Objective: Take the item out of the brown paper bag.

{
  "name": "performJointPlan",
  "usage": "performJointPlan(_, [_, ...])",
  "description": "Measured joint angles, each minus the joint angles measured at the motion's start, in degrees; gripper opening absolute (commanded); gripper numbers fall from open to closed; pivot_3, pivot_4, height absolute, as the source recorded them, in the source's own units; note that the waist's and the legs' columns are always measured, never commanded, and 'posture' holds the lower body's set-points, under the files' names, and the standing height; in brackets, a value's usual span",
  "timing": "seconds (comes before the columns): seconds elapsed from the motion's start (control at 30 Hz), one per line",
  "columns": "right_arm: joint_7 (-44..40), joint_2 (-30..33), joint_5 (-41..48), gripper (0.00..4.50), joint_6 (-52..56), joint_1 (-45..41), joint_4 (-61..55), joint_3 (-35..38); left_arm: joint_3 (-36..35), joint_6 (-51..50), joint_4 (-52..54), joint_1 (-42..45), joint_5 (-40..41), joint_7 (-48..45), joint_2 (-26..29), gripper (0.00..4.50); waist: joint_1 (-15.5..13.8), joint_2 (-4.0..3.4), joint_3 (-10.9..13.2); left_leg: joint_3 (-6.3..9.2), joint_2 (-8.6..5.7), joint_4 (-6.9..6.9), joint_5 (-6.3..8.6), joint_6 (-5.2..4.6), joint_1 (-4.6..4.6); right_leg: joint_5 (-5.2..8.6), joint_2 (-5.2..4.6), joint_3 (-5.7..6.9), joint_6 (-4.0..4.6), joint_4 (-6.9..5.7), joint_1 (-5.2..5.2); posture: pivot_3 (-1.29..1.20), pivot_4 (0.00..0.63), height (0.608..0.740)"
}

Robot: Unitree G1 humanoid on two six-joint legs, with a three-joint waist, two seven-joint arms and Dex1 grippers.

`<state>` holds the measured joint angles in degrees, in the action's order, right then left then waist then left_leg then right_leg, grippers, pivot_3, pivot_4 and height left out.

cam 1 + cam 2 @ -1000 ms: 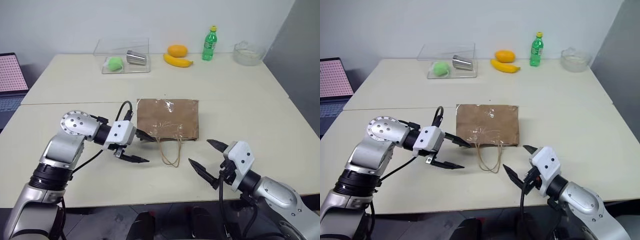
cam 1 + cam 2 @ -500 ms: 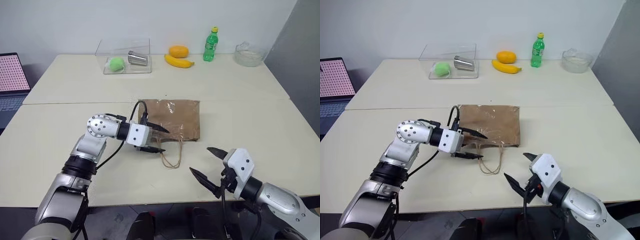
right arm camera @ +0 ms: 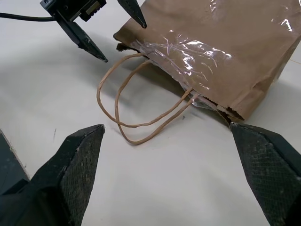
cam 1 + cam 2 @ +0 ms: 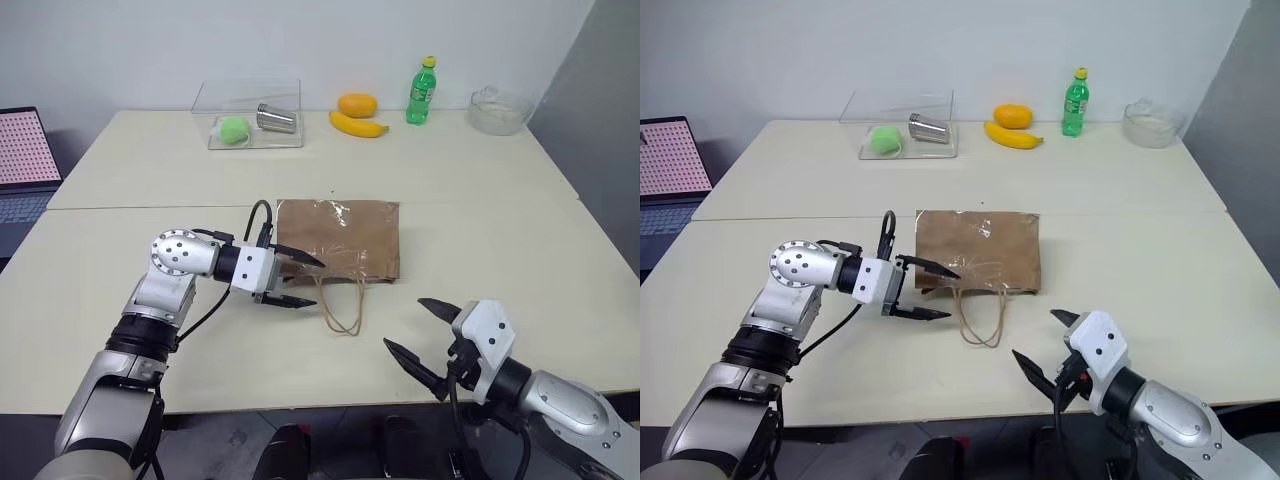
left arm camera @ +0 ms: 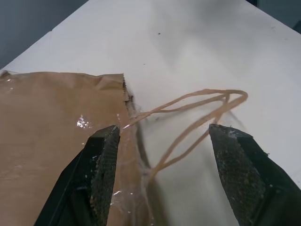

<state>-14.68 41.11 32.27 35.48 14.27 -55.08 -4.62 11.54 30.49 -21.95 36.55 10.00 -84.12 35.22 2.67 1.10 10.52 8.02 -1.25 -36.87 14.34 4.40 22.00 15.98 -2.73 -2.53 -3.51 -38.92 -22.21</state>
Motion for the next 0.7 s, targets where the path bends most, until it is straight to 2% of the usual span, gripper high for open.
performJointPlan(0.3, [0.3, 0.6, 0.5, 4.50, 0.2, -0.2, 0.0, 0.0, 2.1, 8.8, -8.0, 1.0, -5.1, 3.8, -3.7, 3.17, -0.2, 0.01, 0.0, -0.01, 0.00, 0.00, 0.00, -0.01, -0.01, 0.00, 0.00, 0.00, 0.00, -0.01, -0.01, 0.00, 0.150, 0.740])
performJointPlan(0.47, [0.7, 0.9, 0.5, 4.50, 0.3, -0.4, 0.0, -0.3, 2.8, 10.1, -9.1, 2.6, -5.7, 5.6, -6.0, 3.17, -0.3, 0.01, 0.0, -0.01, 0.00, 0.00, 0.01, -0.01, -0.02, 0.00, 0.00, -0.01, -0.01, 0.00, 0.00, 0.00, 0.150, 0.740])
performJointPlan(0.57, [0.8, 1.2, 0.3, 4.50, 0.6, -0.4, 0.0, -1.3, 2.9, 9.9, -9.1, 2.9, -5.5, 5.9, -6.6, 2.63, -0.2, 0.01, 0.0, -0.01, 0.02, 0.01, 0.01, -0.01, -0.03, 0.00, 0.01, -0.01, -0.01, -0.01, 0.00, 0.00, 0.150, 0.740])
performJointPlan(0.7, [-0.1, 1.6, -0.6, 4.50, 1.5, -1.0, 0.0, -2.5, 3.0, 9.0, -8.0, 2.8, -5.1, 5.8, -6.8, 1.34, -0.2, 0.01, 0.0, -0.01, 0.00, 0.00, 0.01, -0.01, -0.02, 0.00, 0.01, -0.01, -0.01, -0.01, 0.00, 0.00, 0.150, 0.740])
